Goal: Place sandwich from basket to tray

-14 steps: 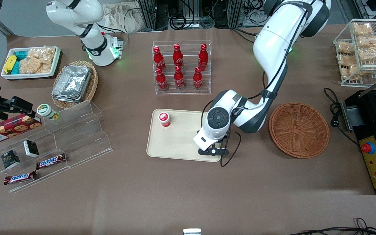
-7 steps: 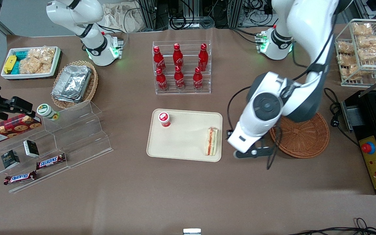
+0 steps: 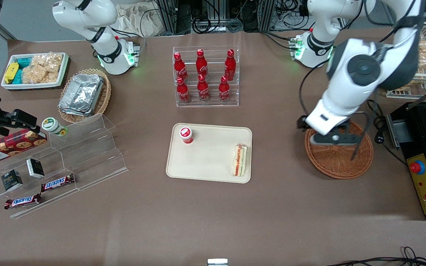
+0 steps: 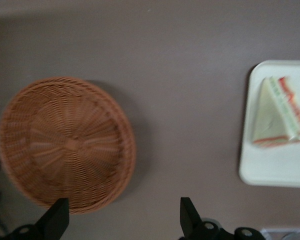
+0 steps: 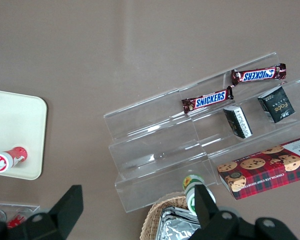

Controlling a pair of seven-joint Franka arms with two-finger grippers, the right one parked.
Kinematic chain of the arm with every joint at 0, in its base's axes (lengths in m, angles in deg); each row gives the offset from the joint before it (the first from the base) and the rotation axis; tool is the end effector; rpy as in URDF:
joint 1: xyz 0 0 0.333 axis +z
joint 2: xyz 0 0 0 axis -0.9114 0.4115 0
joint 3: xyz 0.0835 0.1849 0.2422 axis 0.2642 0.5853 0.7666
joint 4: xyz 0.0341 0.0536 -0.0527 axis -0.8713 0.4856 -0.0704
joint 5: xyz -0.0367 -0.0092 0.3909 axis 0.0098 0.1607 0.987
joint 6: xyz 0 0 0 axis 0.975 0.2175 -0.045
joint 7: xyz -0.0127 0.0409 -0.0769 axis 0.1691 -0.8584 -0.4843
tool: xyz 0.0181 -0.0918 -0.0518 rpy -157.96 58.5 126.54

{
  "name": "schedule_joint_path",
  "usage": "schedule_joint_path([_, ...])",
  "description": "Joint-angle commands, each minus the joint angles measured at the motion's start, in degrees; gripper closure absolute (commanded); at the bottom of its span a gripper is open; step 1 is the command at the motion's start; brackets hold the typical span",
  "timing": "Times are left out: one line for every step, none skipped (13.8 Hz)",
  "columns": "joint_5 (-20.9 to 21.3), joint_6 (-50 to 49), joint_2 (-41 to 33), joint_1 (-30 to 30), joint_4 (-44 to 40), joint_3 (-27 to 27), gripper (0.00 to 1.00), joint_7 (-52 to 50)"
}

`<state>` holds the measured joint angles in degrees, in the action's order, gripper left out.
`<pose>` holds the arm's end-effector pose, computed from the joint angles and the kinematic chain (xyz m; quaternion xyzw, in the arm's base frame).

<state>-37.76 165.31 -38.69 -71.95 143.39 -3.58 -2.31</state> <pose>0.5423 -0.1511 0.4649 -0.9983 0.0484 -0.0084 0.0327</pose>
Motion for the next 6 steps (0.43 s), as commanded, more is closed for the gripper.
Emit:
schedule_joint_path([-1.2,-7.4,-0.8,5.0,-5.2,-0.3,0.00,10.2])
schedule_joint_path([-1.2,-10.9,1.6,5.8,-9.9,-0.3,0.00,10.9])
schedule_joint_path([-1.1,-14.5,4.2,6.6,-14.9,-0.3,0.00,11.5])
schedule_joint_path([-0.7,-17.7,6.7,6.8,-19.0,-0.3,0.00,13.9])
schedule_joint_path([-0.7,-19.8,7.7,6.8,-21.2,-0.3,0.00,16.9])
schedule_joint_path([-1.1,-20.5,7.8,7.0,-21.9,-0.3,0.00,18.4])
